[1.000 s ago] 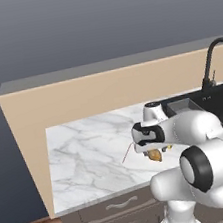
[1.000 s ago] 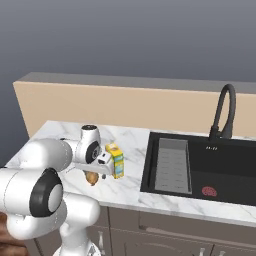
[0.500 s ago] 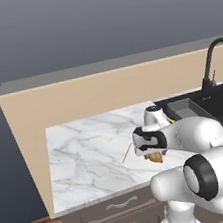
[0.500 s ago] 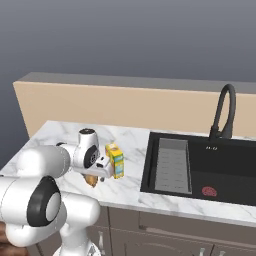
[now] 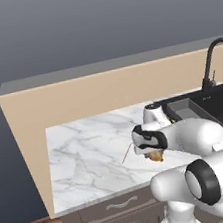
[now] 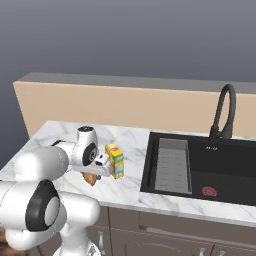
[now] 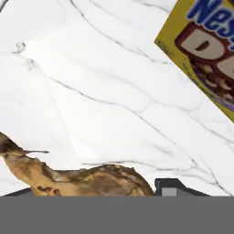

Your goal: Pick up all produce items and place them in the sink. Turn on the sink faucet to wash them. Then turn the sink off and put them in the tray.

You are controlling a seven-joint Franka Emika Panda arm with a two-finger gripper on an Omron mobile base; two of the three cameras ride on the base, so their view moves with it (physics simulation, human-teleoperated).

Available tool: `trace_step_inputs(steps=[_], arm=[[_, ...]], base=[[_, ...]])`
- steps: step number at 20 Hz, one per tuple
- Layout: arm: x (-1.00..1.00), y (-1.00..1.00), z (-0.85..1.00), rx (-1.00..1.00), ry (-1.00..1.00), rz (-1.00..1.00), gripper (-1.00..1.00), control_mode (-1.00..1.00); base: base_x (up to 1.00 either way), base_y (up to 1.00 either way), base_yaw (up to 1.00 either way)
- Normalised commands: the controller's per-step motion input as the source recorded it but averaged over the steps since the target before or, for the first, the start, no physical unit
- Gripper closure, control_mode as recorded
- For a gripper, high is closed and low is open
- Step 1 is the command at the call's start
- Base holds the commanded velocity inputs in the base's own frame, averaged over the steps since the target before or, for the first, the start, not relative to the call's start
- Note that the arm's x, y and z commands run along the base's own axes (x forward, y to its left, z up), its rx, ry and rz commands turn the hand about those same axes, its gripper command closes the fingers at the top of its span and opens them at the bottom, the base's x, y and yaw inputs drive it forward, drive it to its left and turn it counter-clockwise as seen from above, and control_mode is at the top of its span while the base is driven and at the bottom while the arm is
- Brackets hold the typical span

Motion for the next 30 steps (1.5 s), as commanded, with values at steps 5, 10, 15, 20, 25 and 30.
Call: trace_step_inputs(steps=[5,10,15,20,25,30], arm=[[-0.5,0.0,0.66,0.0,-0.11,0.0,1.0,-1.0],[-0.35,0.0,0.95,0.0,-0.02,0.0,1.0,-1.0],[-0.26,-0.02,0.76,0.0,0.0,0.0,1.0,-1.0],[-0.18,0.0,0.27,0.0,-0.04,0.0,1.0,-1.0],[-0.05,0.0,0.0,0.0,-0.01,0.0,1.0,-1.0],[-0.23,-0.1,0.0,0.0,-0.04,-0.02,1.0,1.0]], base=[[0.0,0.0,0.0],[0.0,0.0,0.0],[0.0,0.0,0.0],[0.0,0.0,0.0],[0.0,0.0,0.0],[-0.54,-0.38,-0.09]])
